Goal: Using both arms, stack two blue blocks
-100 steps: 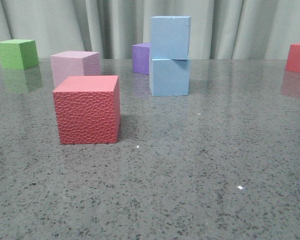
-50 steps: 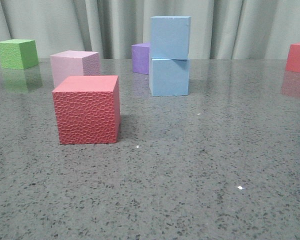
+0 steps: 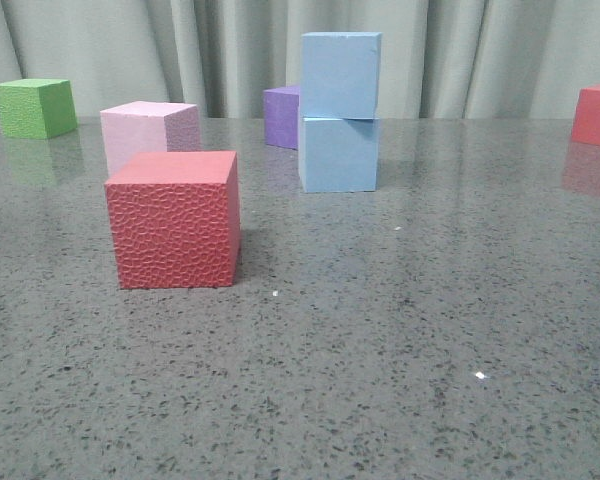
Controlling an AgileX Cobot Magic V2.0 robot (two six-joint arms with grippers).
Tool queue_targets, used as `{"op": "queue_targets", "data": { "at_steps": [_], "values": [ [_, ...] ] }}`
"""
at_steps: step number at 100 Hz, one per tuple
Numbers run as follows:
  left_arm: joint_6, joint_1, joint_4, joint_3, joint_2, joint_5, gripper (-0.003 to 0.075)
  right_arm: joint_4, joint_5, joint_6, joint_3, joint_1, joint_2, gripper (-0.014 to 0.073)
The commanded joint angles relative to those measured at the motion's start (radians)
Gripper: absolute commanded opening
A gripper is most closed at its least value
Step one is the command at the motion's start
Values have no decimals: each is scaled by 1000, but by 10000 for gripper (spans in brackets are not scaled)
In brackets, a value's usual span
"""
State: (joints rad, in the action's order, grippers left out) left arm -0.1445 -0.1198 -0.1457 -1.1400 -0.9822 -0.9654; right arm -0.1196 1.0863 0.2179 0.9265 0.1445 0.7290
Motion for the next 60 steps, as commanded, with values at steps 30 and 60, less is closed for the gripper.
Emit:
{"op": "queue_targets", "data": {
  "at_steps": [30, 60],
  "values": [
    [-68, 4, 5, 249, 347, 84, 653, -16, -60, -8, 20, -6, -3, 592],
    [-68, 4, 5, 303, 464, 49, 653, -16, -60, -8, 20, -6, -3, 592]
  ]
}}
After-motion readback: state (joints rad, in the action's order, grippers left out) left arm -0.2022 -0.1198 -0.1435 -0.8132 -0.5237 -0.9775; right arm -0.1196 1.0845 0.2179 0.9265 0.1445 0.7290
